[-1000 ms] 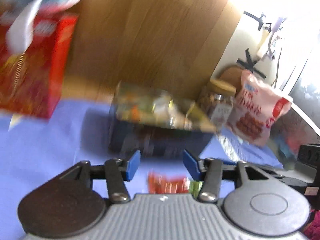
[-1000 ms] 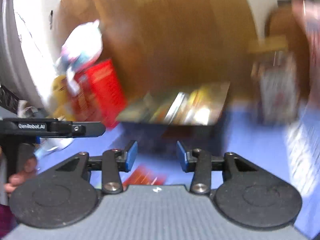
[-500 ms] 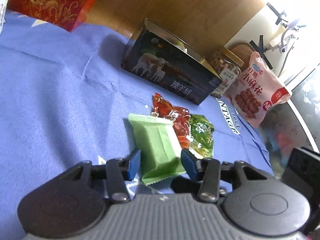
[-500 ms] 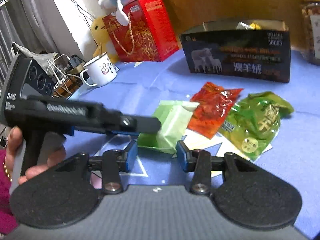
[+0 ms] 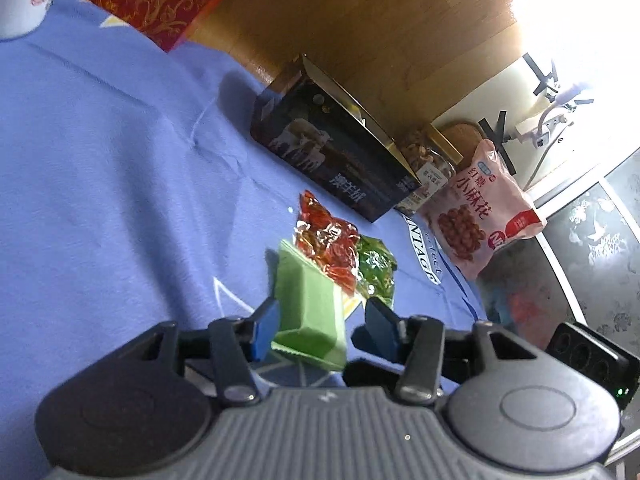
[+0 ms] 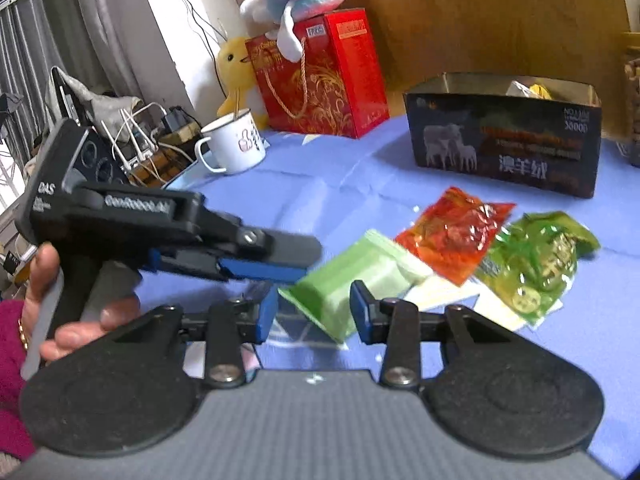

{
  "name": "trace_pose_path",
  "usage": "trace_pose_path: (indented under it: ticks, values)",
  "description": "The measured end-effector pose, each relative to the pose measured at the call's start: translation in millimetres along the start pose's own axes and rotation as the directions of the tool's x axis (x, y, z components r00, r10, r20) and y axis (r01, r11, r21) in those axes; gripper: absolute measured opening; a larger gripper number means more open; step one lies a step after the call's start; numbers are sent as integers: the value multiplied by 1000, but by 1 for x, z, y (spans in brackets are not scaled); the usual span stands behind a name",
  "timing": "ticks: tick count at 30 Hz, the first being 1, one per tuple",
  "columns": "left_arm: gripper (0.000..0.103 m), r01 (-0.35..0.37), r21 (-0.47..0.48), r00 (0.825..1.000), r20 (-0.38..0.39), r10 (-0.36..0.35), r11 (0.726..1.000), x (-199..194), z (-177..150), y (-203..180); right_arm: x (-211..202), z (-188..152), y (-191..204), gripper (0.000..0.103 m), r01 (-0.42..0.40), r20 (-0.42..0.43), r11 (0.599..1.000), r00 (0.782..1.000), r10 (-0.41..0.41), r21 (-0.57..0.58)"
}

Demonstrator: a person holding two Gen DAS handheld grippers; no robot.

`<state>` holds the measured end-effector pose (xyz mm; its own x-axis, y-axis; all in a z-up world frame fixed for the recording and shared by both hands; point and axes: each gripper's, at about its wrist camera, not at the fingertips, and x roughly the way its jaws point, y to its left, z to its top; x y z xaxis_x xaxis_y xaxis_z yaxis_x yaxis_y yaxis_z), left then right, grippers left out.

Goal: Organize snacks
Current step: 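Reach the left tool to the green wrapped pack and grasp it, then carry the green pack into the tin and open the left tool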

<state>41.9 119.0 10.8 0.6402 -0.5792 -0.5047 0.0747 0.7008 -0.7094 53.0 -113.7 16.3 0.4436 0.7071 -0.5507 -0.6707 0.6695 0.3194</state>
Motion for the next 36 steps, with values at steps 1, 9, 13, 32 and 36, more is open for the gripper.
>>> trace_pose_path:
  ticks: [1,9,13,32,36]
  values:
    - [50,-1,8,1000,1,1,1000,0,1,0,-2,-3,-1,45,5,1,1000,1000,-5,9]
    - [52,-52,95,996,-61,58,994,26,6,-13,7,-21,8,62,165,-12,978,986,-168,-125]
    - [47,-10,45,996,-86,14,999,32,7,-7,21,-26,20,59,198,19,948,980,-199,-249]
    - [46,54,186,997,36,-61,981,22,78,-66,15,39,-2,53,276,198,939,951,-237,-206]
    - [46,75,216,995,47,-87,973,43,118,-78,27,80,-29,46,279,200,941,950,-242,-190]
